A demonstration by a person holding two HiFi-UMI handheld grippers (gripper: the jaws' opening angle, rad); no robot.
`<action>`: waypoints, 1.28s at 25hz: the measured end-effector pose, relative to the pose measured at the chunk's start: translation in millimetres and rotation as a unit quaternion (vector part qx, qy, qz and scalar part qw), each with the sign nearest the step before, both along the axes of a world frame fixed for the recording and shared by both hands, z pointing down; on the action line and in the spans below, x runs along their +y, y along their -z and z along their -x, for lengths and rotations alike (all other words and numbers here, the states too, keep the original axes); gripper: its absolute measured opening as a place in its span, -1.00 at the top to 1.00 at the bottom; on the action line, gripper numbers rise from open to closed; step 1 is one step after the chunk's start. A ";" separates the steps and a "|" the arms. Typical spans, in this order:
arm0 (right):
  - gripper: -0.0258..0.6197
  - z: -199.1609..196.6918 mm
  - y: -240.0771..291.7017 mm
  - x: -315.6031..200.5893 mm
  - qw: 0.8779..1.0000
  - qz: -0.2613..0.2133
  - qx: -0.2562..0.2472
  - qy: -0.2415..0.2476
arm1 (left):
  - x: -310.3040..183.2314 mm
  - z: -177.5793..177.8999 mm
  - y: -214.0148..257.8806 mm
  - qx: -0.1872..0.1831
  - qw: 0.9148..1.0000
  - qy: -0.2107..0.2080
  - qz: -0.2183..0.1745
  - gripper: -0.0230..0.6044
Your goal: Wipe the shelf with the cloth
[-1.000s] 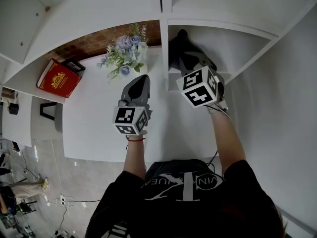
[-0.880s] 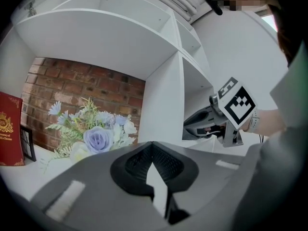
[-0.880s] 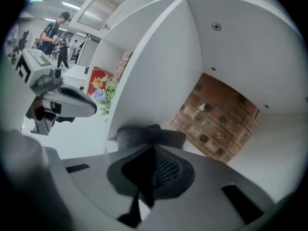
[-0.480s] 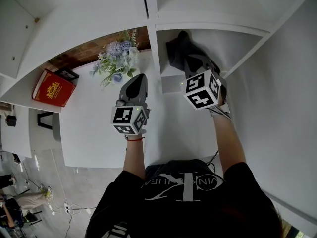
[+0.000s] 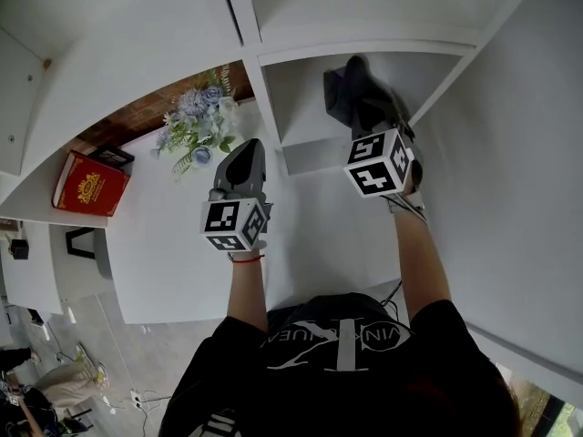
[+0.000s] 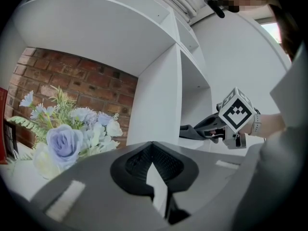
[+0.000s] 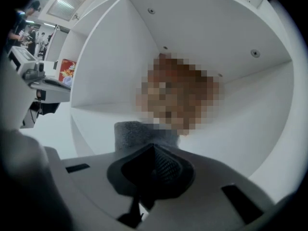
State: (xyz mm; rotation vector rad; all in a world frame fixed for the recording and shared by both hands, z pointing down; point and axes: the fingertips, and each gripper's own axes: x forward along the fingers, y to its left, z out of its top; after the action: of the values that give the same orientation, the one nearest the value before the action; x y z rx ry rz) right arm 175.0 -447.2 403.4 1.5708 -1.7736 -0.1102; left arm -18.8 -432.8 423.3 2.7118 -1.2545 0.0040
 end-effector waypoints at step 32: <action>0.89 100.2 -5.9 -51.0 0.978 0.079 -0.007 0.193 | -32.4 -0.3 10.3 0.005 1.000 0.004 -0.024 0.89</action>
State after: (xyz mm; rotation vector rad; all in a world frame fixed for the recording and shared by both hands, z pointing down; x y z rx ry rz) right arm 74.8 -498.2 409.3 1.1039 -2.0276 -0.1401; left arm -18.4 -465.2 413.0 2.7434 -1.2796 -0.0423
